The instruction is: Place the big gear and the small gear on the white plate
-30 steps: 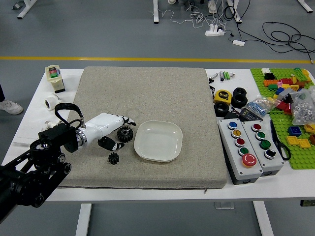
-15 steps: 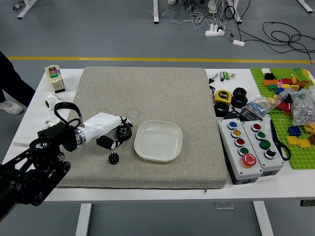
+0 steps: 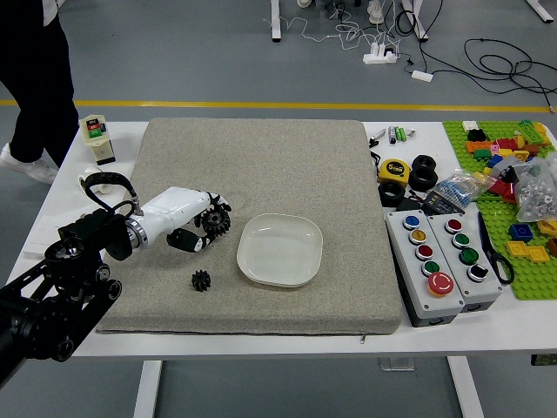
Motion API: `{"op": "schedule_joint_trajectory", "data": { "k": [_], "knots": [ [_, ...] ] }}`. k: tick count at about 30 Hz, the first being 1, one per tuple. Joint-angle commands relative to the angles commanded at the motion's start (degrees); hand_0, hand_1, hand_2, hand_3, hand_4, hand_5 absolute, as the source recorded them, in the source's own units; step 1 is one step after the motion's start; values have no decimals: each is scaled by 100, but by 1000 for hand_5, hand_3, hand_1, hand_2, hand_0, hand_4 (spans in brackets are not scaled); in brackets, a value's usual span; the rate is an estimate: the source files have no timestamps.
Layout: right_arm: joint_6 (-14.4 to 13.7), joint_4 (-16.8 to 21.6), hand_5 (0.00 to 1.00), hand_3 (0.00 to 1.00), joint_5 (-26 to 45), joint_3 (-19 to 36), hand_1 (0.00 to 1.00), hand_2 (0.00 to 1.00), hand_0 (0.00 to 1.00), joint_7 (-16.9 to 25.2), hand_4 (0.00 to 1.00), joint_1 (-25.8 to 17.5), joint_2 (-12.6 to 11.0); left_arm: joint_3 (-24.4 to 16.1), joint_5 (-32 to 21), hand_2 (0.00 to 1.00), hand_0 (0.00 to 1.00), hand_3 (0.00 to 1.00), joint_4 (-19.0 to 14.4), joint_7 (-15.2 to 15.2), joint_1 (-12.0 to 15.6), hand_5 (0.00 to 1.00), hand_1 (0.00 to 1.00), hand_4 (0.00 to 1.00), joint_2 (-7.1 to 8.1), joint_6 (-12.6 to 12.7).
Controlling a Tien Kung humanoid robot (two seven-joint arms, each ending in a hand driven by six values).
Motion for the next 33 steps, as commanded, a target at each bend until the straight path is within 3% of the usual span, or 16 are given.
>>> {"op": "schedule_joint_trajectory", "data": {
  "k": [6, 10, 11, 14, 16, 17, 22, 23, 28, 29, 33],
  "knots": [
    [1, 0, 611, 559, -24, 18, 666, 748, 657, -3, 755, 1, -1, 69, 0, 482, 325, 526, -507, 73, 24, 2, 430, 2, 24, -38],
    [2, 0, 611, 559, -34, 25, 666, 748, 657, -4, 755, 2, -2, 299, 0, 482, 325, 526, -974, 122, 39, 2, 430, 2, 32, -76],
    [2, 0, 611, 558, -33, 24, 666, 747, 657, -4, 755, 3, -2, 412, 0, 496, 330, 536, -1130, 127, 36, 2, 442, 68, 36, -111],
    [1, 0, 611, 558, -39, 28, 666, 747, 657, -6, 755, 5, -2, 656, 0, 496, 330, 536, -1431, 123, 8, 2, 442, 68, 32, -243],
    [2, 0, 611, 558, -39, 24, 666, 747, 657, -6, 755, 8, -3, 783, 0, 496, 330, 536, -1489, 115, -19, 2, 442, 68, 23, -257],
    [2, 0, 610, 558, -42, 25, 667, 748, 657, -7, 755, 10, -4, 874, 0, 575, 370, 575, -1478, 108, -43, 71, 513, 704, 12, -254],
    [0, 0, 610, 558, -43, 21, 667, 748, 657, -7, 755, 16, -7, 1138, 0, 575, 370, 575, -1201, 80, -114, 71, 513, 704, -59, -234],
    [0, 0, 610, 559, -37, 15, 667, 747, 657, -6, 756, 16, -8, 1174, 0, 783, 564, 772, -1125, 80, -117, 270, 698, 998, -75, -244],
    [-4, 0, 610, 559, -14, 2, 667, 747, 657, -3, 756, 10, -11, 1270, 0, 783, 564, 772, -907, 78, -115, 270, 698, 998, -115, -252],
    [-3, 0, 609, 560, -16, 2, 667, 748, 657, -3, 757, 8, -11, 1272, 0, 888, 711, 835, -895, 70, -115, 318, 800, 998, -119, -235],
    [1, 0, 609, 560, -32, 2, 667, 748, 657, -6, 757, -5, -10, 1183, 0, 888, 711, 835, -947, 54, -75, 318, 800, 998, -129, -172]
  ]
}}
